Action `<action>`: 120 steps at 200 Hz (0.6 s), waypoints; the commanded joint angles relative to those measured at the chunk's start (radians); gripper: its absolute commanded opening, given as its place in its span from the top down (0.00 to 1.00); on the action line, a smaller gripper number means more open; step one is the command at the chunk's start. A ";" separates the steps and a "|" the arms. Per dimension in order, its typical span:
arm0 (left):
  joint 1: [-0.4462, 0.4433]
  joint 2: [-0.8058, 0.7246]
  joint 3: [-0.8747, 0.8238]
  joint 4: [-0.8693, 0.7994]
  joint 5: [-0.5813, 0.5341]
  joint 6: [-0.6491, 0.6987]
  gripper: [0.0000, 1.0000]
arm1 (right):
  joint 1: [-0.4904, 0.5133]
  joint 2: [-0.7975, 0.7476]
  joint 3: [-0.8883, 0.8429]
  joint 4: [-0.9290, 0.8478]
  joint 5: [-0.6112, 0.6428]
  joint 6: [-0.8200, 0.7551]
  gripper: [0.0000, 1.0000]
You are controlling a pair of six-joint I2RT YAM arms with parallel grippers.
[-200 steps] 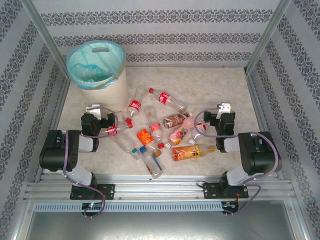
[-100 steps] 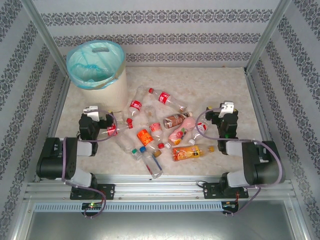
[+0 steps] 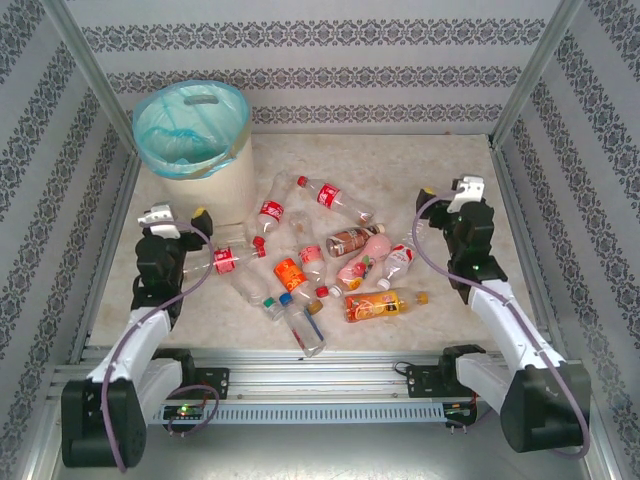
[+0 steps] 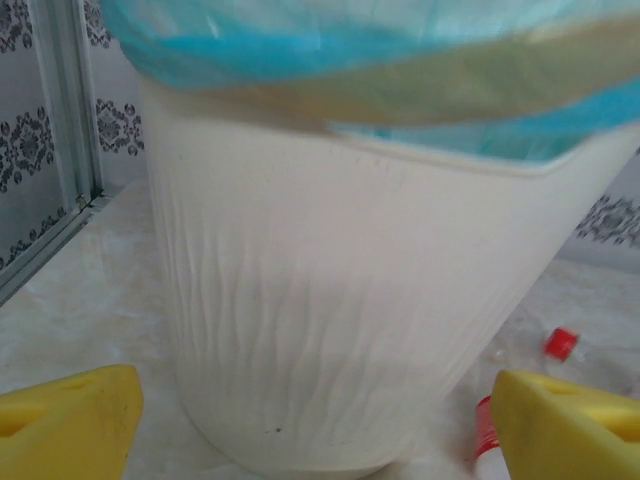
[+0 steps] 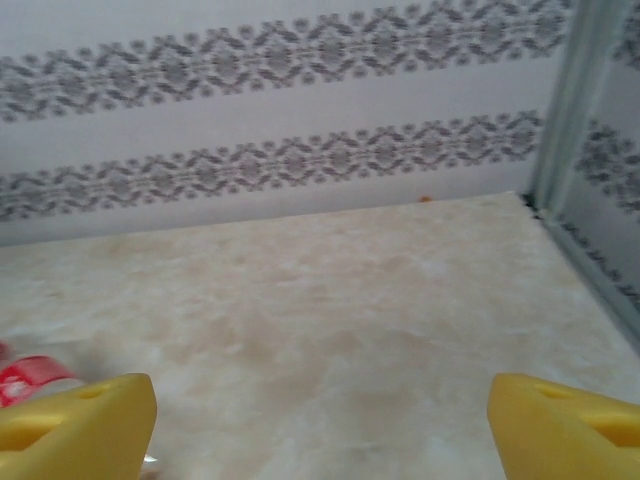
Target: Put the plastic bottles in the bin
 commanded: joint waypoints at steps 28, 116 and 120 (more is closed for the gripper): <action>-0.067 -0.181 0.154 -0.432 0.066 -0.132 0.17 | 0.159 0.103 0.215 -0.434 -0.165 -0.011 0.14; -0.424 -0.058 0.527 -0.704 -0.008 0.095 0.20 | 0.252 0.484 0.592 -0.686 -0.285 -0.038 0.18; -0.447 -0.039 0.544 -0.704 -0.016 0.105 0.20 | 0.251 0.507 0.610 -0.693 -0.289 -0.041 0.18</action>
